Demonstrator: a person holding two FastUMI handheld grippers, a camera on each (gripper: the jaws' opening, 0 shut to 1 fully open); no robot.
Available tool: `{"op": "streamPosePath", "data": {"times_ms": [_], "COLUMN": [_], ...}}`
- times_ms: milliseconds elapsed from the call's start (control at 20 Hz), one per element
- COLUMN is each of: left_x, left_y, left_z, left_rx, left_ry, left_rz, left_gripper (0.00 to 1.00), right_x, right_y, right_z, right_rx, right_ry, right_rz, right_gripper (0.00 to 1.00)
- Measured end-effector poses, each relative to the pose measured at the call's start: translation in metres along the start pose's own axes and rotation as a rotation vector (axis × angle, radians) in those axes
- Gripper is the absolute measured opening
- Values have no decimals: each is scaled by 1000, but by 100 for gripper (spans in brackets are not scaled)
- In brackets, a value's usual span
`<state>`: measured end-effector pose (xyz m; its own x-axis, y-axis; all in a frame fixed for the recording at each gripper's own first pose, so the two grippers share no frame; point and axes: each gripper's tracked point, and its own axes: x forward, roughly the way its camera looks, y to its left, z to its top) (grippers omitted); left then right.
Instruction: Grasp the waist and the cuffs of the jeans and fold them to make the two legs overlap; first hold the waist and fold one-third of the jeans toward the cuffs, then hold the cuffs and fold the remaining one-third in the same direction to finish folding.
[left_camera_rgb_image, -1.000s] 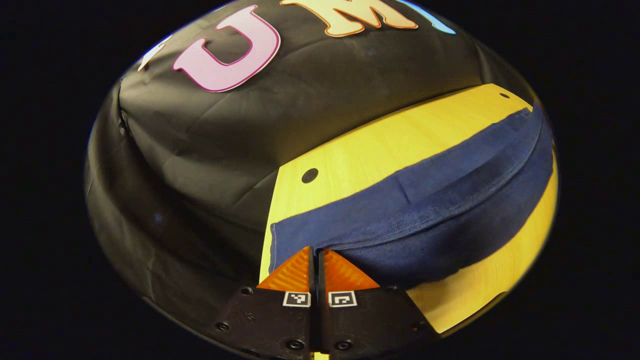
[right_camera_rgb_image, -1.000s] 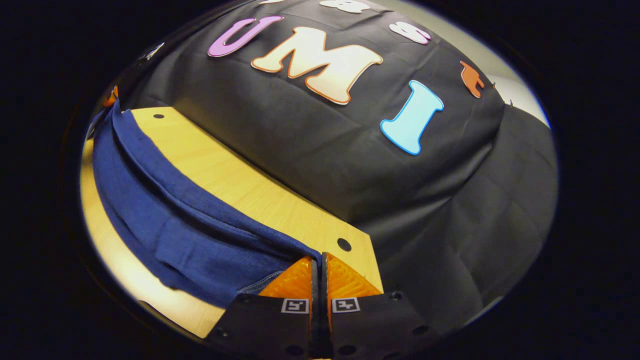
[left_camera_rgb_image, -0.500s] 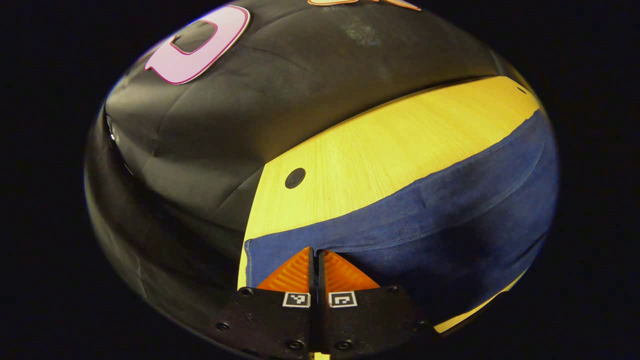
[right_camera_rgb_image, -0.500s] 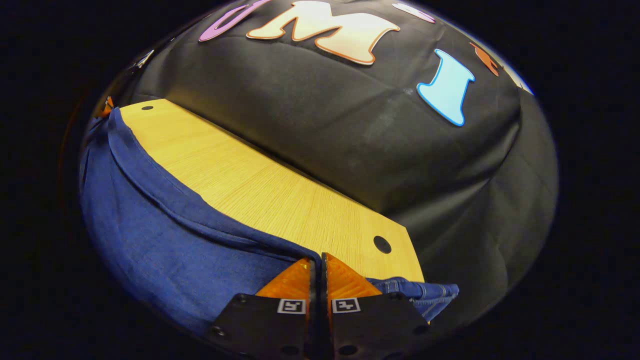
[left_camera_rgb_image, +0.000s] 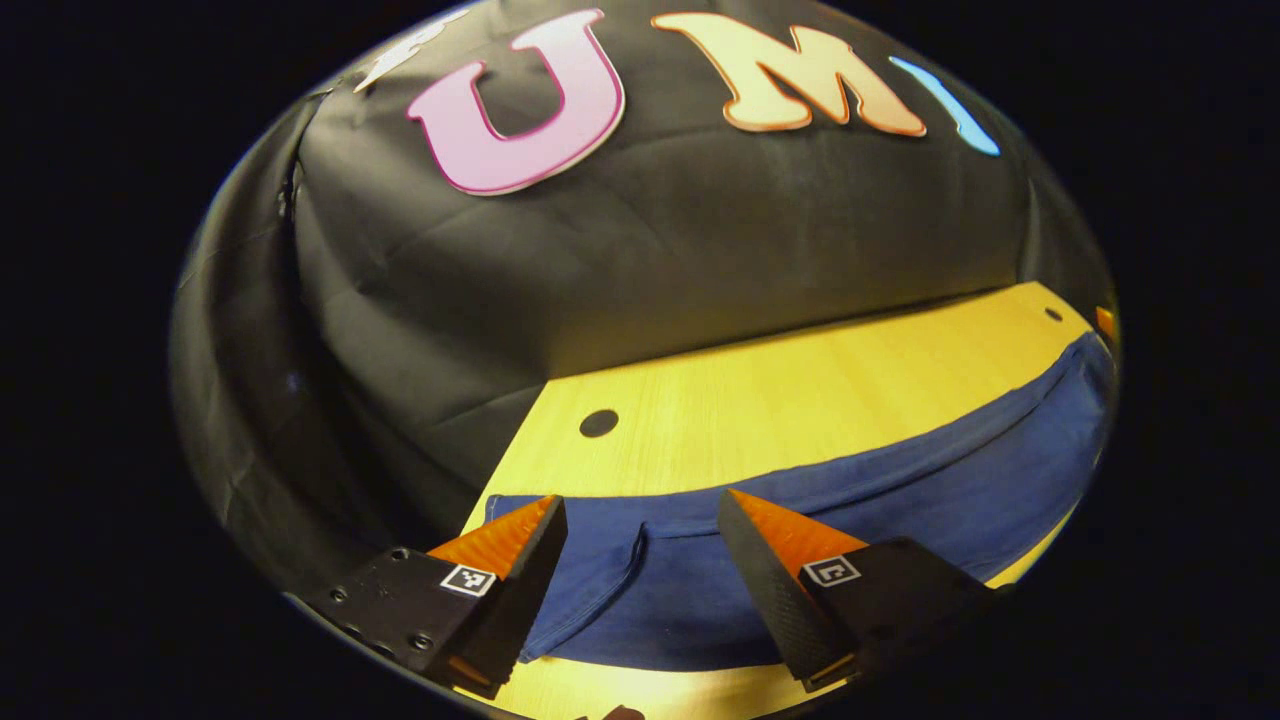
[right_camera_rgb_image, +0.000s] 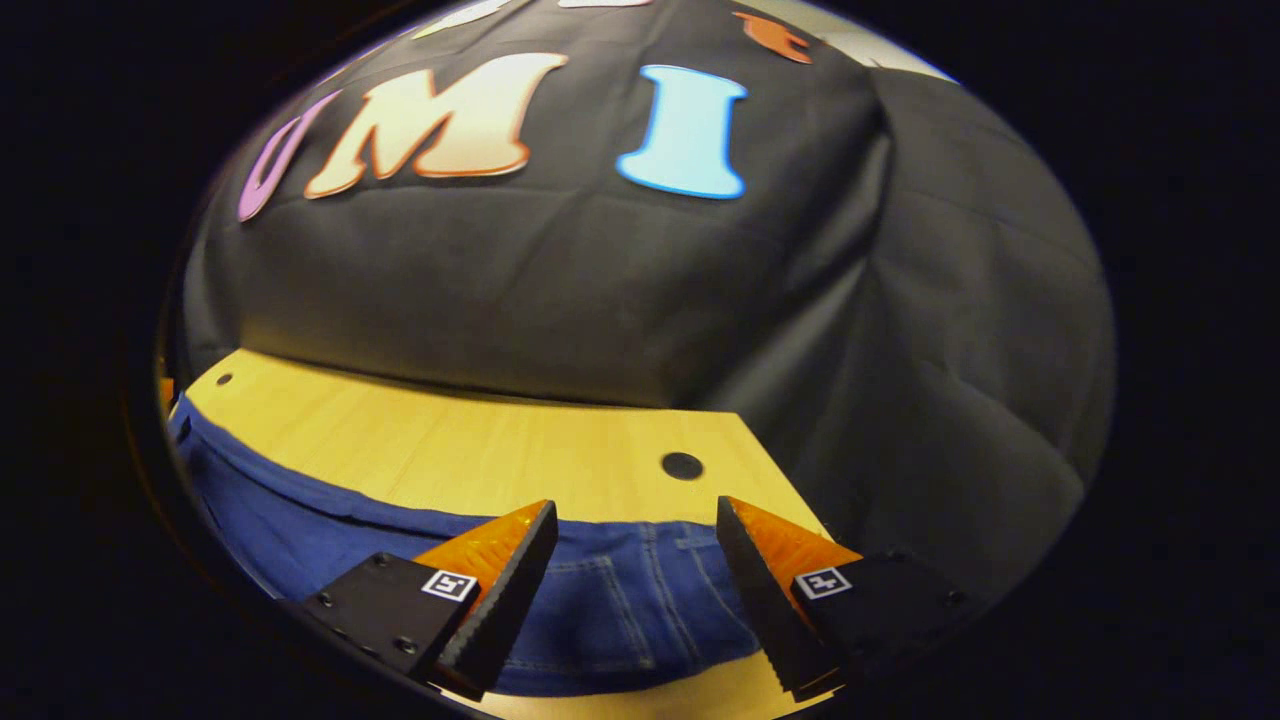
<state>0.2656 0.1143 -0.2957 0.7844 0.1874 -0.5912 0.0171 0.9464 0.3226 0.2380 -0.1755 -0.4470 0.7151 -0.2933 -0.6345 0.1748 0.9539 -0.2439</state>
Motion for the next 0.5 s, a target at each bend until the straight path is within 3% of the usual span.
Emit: {"op": "streamPosePath", "data": {"times_ms": [200, 500], "left_x": [-29, -58], "left_y": [-7, -4], "left_z": [22, 29], "left_rx": [-32, -88], "left_ry": [-62, -85], "left_rz": [-18, -17], "left_gripper": [95, 95], "right_x": [-2, 7], "right_y": [-52, -74], "right_z": [-56, -118], "right_rx": [130, 326], "right_ry": [153, 317], "right_rz": [-77, -150], "right_gripper": [100, 100]}}
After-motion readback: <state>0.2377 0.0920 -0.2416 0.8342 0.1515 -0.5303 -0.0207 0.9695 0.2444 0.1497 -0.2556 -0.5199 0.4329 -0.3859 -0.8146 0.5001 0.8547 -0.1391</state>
